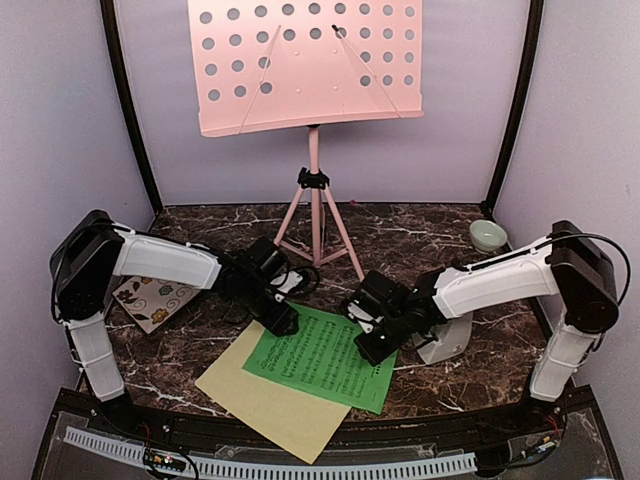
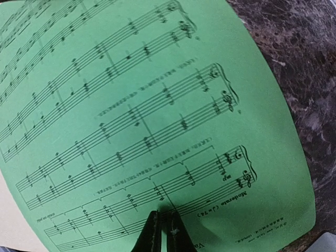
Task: Set up the instrument practice props
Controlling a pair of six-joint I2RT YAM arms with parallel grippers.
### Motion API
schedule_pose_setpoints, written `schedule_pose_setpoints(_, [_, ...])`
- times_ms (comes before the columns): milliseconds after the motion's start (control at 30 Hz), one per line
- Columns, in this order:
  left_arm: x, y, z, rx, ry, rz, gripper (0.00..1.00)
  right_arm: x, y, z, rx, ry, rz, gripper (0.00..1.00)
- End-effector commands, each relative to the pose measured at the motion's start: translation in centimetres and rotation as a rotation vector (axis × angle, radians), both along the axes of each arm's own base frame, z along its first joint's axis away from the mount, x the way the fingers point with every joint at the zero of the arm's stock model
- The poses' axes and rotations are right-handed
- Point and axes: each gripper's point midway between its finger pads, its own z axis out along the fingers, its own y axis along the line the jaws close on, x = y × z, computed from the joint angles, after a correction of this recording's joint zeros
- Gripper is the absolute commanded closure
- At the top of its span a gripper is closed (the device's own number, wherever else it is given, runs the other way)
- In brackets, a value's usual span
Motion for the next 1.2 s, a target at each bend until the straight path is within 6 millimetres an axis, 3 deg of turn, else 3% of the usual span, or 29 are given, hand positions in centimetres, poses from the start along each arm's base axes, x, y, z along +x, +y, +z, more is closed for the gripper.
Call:
schedule_pose_setpoints(0, [-4.7,4.2,-1.1,0.085,0.119,0.013,0.40,1.8,0.5,0.2,-0.039,-0.063,0.026,0.93])
schedule_pose_setpoints(167, [-8.4,5.9,-1.4,0.075,0.204,0.023,0.43,4.4,2.0,0.5,-0.044,-0.114,0.046,0.91])
schedule_pose_setpoints(333, [-12.6,3.9,0.2,-0.047,0.299,-0.093,0.45,7.0,6.4,2.5,0.029,-0.178,0.124,0.89])
schedule_pose_setpoints(400, [-13.1,3.2,1.4,-0.096,0.303,-0.123,0.45,7.4,7.5,4.1,0.068,-0.205,0.140,0.88])
schedule_pose_setpoints(533, [-10.0,2.9,3.4,-0.102,0.154,-0.102,0.45,6.7,6.8,7.9,0.139,-0.230,0.121,0.85])
schedule_pose_setpoints(633, [-7.2,2.5,3.6,-0.067,0.133,-0.057,0.44,4.5,4.9,8.3,0.173,-0.177,0.094,0.84])
schedule_pose_setpoints(733, [-5.2,1.8,2.9,-0.039,0.111,-0.040,0.41,1.7,2.6,6.6,0.161,-0.099,0.067,0.84])
schedule_pose_setpoints(800, [-3.9,1.2,2.5,-0.038,0.104,-0.025,0.40,-0.3,1.1,4.4,0.122,-0.037,0.049,0.84])
schedule_pose_setpoints(933, [-2.1,0.0,2.2,-0.036,0.087,-0.020,0.39,-2.8,-0.4,3.1,0.113,0.020,0.018,0.85])
schedule_pose_setpoints(1033, [-1.6,-0.3,1.4,-0.019,0.093,-0.036,0.38,-3.7,-1.3,1.4,0.082,0.062,-0.007,0.86])
schedule_pose_setpoints(1167, [-2.2,0.3,0.7,-0.004,0.117,-0.042,0.38,-3.1,-2.2,-0.9,-0.023,0.051,-0.005,0.87])
